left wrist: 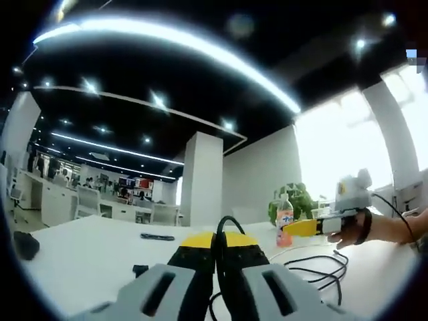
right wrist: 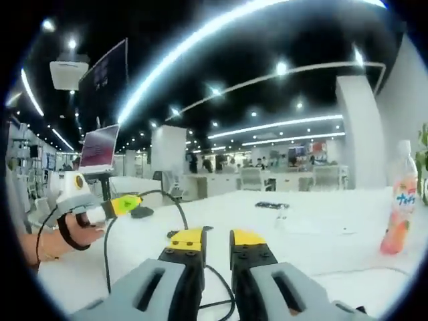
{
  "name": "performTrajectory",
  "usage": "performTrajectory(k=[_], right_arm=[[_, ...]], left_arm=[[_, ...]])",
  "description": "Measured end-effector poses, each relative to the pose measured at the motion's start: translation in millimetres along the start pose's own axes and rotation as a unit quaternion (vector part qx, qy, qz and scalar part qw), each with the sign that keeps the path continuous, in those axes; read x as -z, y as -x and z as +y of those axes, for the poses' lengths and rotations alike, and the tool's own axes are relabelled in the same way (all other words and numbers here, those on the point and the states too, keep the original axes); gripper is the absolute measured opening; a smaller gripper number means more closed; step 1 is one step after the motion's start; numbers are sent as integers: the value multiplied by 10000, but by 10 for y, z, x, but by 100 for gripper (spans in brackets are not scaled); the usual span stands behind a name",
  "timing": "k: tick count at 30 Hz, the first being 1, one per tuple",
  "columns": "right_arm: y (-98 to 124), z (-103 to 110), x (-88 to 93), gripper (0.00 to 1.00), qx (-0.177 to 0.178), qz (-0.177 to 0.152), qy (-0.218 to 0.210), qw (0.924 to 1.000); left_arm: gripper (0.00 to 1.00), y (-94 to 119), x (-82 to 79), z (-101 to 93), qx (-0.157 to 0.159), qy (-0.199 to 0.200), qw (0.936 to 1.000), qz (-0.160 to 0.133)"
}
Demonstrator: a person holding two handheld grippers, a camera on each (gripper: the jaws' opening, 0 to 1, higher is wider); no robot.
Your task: Coil the Type-C to USB data cable on the desktop and secure it with Velcro straps.
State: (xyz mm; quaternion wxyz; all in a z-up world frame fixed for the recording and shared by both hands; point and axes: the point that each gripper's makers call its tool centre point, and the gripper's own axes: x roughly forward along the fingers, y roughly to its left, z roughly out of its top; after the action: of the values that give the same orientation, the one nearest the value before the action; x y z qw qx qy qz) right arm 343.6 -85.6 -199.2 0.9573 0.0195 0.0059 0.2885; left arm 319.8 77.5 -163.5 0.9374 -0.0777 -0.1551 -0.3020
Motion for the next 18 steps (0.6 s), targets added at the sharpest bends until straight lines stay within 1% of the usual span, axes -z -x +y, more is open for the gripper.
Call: performTrajectory(k=[4,5,7,9,10,11,13,16,18], right_arm=[[-85,-30,274,18,4,427,80,9991],[-93,-19,360,18,-30,582,80,9983],[-121,-40,488,19,-4,777,115,9969],[-152,-57,607,19,-7,930,149,9956],[-171,-71,704,20,4,1093,171,9939],[-172,-74,726,20,7,1120,188,9935],[-206,-98,864,21,3,1353,381,9901],[-248,-80,944,21,-79,1451,471,9883],[-271,-77,956,21,-85,1477,620,9871]], left_arm=[[3,28,-102,35,-38,131,9997,-189],[3,35,-121,42,-50,145,9996,-222],[3,41,-140,61,-74,164,9995,-271],[3,43,-127,68,-87,205,9994,-269],[3,40,-113,75,-93,216,9994,-251],[3,39,-103,78,-99,216,9994,-237],[3,40,-94,75,-94,219,9995,-227],[3,41,-110,55,-42,274,9993,-269],[4,36,-122,36,8,292,9992,-287]])
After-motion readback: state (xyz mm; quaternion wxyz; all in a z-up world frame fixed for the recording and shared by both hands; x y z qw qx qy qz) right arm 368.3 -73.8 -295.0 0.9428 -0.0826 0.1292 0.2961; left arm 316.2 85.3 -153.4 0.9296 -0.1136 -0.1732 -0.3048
